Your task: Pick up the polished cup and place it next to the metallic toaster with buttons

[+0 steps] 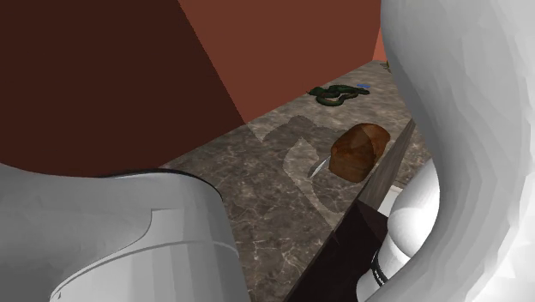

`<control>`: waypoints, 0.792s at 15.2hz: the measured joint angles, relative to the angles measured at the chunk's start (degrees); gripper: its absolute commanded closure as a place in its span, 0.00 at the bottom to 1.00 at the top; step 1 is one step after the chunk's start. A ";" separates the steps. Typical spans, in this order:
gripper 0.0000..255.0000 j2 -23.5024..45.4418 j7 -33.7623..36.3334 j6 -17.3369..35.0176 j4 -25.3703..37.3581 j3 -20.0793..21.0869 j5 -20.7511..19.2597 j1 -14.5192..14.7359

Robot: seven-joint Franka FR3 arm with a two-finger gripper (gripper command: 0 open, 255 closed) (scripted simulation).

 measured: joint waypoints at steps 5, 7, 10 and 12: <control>0.00 -5.14 -3.64 -6.09 2.07 -6.73 4.89 6.33; 0.00 -6.28 -4.37 -7.38 2.37 -8.11 5.94 7.65; 0.00 -6.48 -4.52 -7.74 2.53 -8.39 6.14 7.88; 0.00 -6.49 -4.54 -7.79 2.56 -8.42 6.15 7.90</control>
